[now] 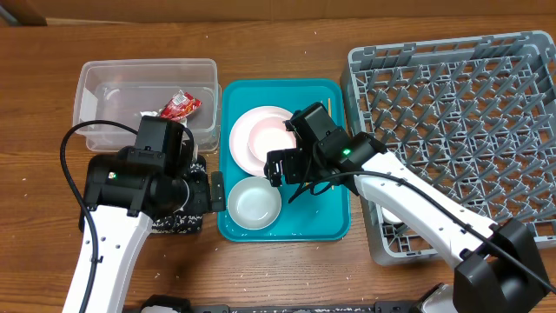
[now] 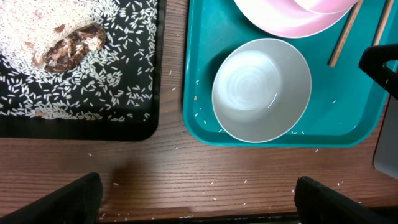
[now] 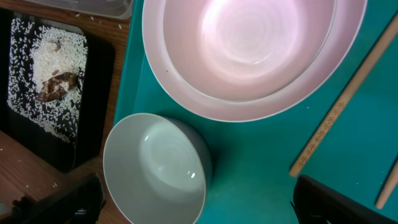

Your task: Sort waste into correct bins and load items into the dishwasher

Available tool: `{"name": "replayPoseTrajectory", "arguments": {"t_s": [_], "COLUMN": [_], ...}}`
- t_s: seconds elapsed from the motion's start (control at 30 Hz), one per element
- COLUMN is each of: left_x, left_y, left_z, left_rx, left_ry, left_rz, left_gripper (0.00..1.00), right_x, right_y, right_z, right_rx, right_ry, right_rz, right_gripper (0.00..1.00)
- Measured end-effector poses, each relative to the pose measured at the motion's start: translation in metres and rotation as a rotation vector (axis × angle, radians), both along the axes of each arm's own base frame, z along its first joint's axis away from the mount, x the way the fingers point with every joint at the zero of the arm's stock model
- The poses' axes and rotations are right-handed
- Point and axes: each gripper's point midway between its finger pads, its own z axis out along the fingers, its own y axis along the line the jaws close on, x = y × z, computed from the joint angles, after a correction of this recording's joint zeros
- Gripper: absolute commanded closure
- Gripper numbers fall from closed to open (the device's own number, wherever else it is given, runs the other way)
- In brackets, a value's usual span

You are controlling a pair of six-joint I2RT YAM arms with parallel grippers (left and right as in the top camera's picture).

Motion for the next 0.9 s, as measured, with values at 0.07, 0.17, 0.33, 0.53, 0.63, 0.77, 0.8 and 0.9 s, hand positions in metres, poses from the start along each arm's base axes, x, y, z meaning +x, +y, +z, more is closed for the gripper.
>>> {"name": "replayPoseTrajectory", "arguments": {"t_s": [0.07, 0.17, 0.33, 0.53, 0.63, 0.77, 0.8, 0.9], "left_x": [0.000, 0.000, 0.000, -0.001, -0.004, 0.007, 0.014, 0.038], "left_y": [0.000, 0.000, 0.000, 0.001, 0.013, 0.029, 0.031, 0.036], "left_z": [0.000, 0.000, 0.000, 0.002, 0.007, 0.025, 0.032, 0.059], "left_rx": [0.000, 0.000, 0.000, 0.001, 0.058, 0.121, 0.127, 0.120], "left_ry": [0.000, 0.000, 0.000, -0.010, -0.065, -0.277, -0.355, -0.628], "left_rz": [0.000, 0.000, 0.000, 0.001, 0.013, 0.051, 0.064, 0.111], "left_gripper": [0.00, 0.00, 0.00, 0.04, 0.17, 0.00, 0.00, 0.00], "right_x": [0.000, 0.000, 0.000, 0.000, 0.000, 0.000, 0.000, 0.000], "right_y": [0.000, 0.000, 0.000, 0.000, 0.000, 0.000, 0.000, 0.000], "right_z": [0.000, 0.000, 0.000, 0.000, 0.000, 0.000, 0.000, 0.000], "right_rx": [0.001, 0.001, 0.001, 0.000, 0.001, 0.001, 0.001, 0.001], "right_ry": [0.000, 0.000, 0.000, 0.000, 0.000, 0.001, 0.001, 0.002], "right_rz": [0.000, 0.000, 0.000, 0.000, 0.000, -0.002, -0.002, -0.002], "right_gripper": [0.00, 0.00, 0.00, 0.00, 0.00, 0.00, 0.00, 0.00]}}
